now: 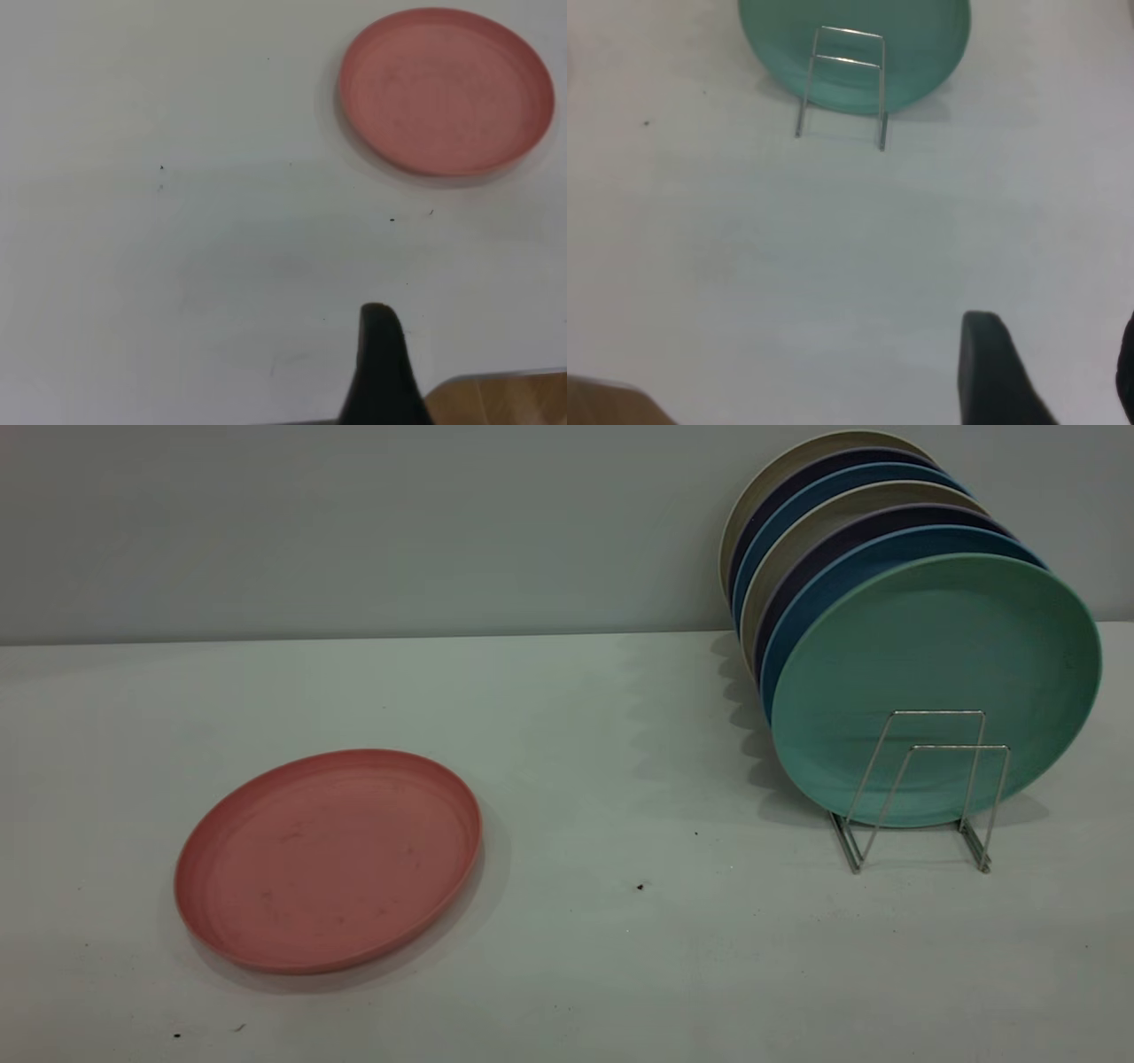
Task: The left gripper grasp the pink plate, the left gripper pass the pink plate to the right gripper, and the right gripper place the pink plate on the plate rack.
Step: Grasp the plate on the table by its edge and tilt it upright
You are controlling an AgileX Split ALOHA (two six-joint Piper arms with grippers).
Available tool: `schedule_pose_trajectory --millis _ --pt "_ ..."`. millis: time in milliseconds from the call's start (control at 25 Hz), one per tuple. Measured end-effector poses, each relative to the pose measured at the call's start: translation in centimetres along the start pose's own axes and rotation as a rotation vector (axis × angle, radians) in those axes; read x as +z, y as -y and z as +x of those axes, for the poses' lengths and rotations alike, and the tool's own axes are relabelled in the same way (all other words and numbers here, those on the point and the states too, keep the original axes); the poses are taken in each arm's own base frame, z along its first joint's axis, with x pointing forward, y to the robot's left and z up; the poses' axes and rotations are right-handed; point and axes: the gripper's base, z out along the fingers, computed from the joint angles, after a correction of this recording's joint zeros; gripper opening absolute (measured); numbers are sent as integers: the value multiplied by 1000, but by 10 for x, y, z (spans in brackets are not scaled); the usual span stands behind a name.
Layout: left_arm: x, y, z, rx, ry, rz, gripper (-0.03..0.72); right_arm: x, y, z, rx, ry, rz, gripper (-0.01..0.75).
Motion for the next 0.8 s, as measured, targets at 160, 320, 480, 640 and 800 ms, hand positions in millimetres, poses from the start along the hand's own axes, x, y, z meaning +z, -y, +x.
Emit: schedule_pose_trajectory --millis 160,320,480,640,800 --pt "0 0 0 0 0 0 554 0 0 0 0 0 0 358" --pt "0 0 0 0 4 0 554 0 0 0 0 1 0 358" --pt "-5 1 -14 -12 122 16 554 -4 1 -9 -5 67 8 358" --pt "8 4 -32 -76 72 60 554 7 1 -32 -26 137 -19 360" --pt "38 4 -57 -104 -41 65 554 33 -1 -57 -37 119 -103 395"
